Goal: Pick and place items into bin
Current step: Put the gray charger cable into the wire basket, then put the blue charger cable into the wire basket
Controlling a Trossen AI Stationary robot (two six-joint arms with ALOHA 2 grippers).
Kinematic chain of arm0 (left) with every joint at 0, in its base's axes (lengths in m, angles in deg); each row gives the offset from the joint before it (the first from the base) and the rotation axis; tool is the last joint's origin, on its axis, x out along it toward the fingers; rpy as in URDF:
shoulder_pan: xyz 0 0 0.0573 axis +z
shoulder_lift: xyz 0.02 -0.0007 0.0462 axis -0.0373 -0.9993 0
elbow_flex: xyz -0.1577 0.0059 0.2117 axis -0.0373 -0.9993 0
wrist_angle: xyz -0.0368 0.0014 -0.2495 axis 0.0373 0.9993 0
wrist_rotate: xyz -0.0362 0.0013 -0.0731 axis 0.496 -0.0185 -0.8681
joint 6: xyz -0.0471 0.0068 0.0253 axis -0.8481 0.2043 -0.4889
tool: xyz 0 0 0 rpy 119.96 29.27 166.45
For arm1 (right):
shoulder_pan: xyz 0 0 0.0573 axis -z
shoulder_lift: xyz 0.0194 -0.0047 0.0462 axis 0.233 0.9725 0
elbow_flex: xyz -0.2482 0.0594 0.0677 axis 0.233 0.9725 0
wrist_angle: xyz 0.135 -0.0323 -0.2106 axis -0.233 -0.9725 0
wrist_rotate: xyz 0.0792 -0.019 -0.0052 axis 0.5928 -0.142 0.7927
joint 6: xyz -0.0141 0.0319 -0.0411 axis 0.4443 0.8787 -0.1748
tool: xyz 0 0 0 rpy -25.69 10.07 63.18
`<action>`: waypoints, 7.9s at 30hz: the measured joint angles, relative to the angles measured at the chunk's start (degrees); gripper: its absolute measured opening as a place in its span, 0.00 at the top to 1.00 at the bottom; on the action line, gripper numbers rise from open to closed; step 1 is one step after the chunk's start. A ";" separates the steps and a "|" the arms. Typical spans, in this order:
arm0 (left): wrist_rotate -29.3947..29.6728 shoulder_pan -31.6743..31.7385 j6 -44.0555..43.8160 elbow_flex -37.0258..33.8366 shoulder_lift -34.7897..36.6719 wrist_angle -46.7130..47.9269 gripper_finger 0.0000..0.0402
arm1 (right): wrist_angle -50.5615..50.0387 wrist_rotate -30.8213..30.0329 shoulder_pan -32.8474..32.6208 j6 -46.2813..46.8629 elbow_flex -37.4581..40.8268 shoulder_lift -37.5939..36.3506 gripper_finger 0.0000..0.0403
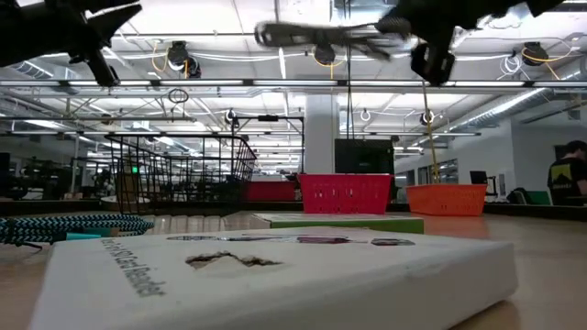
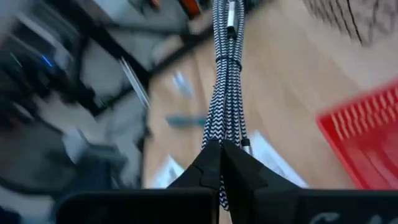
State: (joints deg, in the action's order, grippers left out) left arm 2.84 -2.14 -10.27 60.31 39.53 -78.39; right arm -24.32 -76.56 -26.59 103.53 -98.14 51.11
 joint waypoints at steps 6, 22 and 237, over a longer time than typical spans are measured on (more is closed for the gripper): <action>2.88 0.02 -5.10 1.17 -8.28 -0.14 0.64 | 11.61 -1.90 4.05 1.46 -0.68 1.97 1.00; 6.82 0.98 7.62 24.81 -32.81 8.01 0.39 | 19.46 1.84 11.65 2.72 -12.87 14.89 1.00; -15.62 -32.89 -37.12 64.03 -87.42 79.65 0.58 | -23.18 3.05 2.49 -29.10 -16.89 11.11 0.46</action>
State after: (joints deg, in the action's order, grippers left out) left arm -12.78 -35.03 -47.39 124.34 -47.89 1.27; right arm -47.51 -73.51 -24.10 74.43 -115.04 62.22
